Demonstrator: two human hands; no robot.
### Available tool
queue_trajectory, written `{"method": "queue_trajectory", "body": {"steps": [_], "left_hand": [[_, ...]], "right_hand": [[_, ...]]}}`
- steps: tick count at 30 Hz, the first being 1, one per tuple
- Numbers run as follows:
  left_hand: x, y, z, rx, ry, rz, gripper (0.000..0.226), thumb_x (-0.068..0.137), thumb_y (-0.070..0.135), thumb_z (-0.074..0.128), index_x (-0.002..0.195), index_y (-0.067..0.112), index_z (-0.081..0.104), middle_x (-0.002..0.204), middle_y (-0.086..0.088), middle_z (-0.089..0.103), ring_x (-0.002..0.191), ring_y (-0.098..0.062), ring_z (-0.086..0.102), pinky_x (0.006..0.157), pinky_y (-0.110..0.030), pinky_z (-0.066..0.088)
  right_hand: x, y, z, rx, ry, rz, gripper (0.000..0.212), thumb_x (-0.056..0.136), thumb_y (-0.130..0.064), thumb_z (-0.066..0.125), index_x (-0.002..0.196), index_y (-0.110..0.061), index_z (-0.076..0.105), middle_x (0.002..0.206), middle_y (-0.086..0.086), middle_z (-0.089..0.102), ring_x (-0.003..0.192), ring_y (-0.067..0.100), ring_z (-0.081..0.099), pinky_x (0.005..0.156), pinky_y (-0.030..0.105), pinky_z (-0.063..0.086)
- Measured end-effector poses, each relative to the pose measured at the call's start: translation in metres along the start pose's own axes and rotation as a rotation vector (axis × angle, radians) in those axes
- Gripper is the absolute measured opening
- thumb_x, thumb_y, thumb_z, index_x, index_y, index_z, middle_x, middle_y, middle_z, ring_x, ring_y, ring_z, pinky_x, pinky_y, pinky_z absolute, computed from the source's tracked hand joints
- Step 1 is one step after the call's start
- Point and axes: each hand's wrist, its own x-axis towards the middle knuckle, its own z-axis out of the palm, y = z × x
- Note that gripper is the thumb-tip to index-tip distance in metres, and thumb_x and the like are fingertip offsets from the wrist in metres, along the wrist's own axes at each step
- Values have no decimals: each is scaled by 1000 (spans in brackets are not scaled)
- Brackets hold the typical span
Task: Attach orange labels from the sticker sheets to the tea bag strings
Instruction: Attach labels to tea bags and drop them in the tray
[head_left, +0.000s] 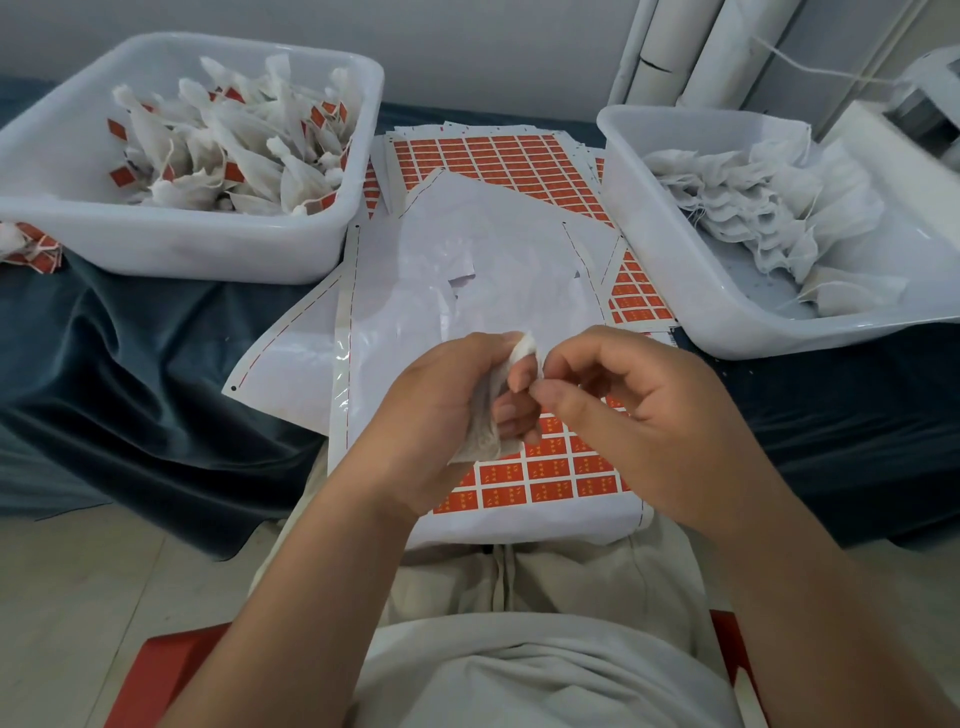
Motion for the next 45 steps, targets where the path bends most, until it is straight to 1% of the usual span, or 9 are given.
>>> {"method": "queue_trajectory", "body": {"steps": [6, 12, 19, 26, 30, 32, 34, 40, 45], "left_hand": [[-2, 5, -1, 26, -2, 3, 52, 104, 22, 35, 59, 24, 60, 53, 6, 44, 50, -9, 42, 70, -31, 46], [-1, 5, 1, 69, 21, 5, 56, 105, 19, 32, 57, 25, 61, 52, 5, 44, 49, -9, 42, 70, -31, 47], [3, 6, 4, 274, 203, 6, 35, 80, 27, 43, 49, 24, 57, 52, -1, 43, 52, -15, 43, 69, -35, 47], [-4, 0, 0, 594, 283, 154, 43, 89, 53, 40, 60, 33, 66, 65, 4, 58, 65, -6, 57, 69, -26, 56], [3, 1, 2, 310, 208, 15, 43, 91, 40, 43, 53, 26, 58, 55, 0, 46, 58, -16, 46, 75, -38, 48], [2, 2, 1, 91, 33, -27, 45, 97, 35, 42, 56, 24, 57, 52, 4, 43, 52, -13, 43, 71, -33, 46], [-1, 3, 0, -30, -77, -41, 46, 102, 33, 41, 60, 24, 57, 53, 7, 43, 50, -9, 44, 68, -29, 45], [-2, -2, 3, 274, 98, 42, 43, 96, 44, 47, 60, 20, 55, 58, -1, 47, 62, -22, 44, 80, -50, 41], [-4, 1, 5, 334, 169, 59, 45, 95, 49, 48, 58, 27, 61, 59, 2, 50, 60, -13, 50, 77, -41, 47]], "right_hand": [[0, 0, -2, 31, -6, 17, 11, 102, -23, 66, 97, -31, 71, 87, -18, 72, 84, 7, 69, 72, 11, 49], [0, -5, 7, -163, 202, -94, 16, 91, -24, 71, 89, -39, 66, 85, -23, 68, 89, 2, 66, 71, 11, 49], [-3, -8, 9, -213, 223, -105, 16, 94, -20, 71, 92, -36, 69, 87, -26, 68, 87, 0, 66, 73, 8, 48], [-3, -1, 11, -327, 263, -61, 9, 94, -25, 69, 90, -25, 77, 81, -17, 70, 82, 6, 66, 70, 11, 48], [-1, 5, 9, 173, 132, 112, 19, 95, -23, 65, 82, -33, 76, 81, -10, 75, 78, 11, 72, 70, 18, 56], [3, 8, 9, 579, -26, 249, 25, 95, -18, 60, 79, -26, 77, 92, 12, 72, 88, 39, 66, 79, 37, 58], [8, 12, 8, 766, -119, 315, 27, 94, -16, 58, 75, -23, 76, 98, 23, 60, 94, 41, 54, 81, 41, 52], [7, 20, 4, 643, -158, 257, 24, 89, -51, 76, 89, -28, 79, 95, 3, 79, 95, 20, 76, 86, 27, 58], [6, 19, -3, 452, -87, 254, 17, 96, -37, 73, 95, -21, 80, 97, 8, 80, 94, 22, 77, 85, 28, 60]]}}
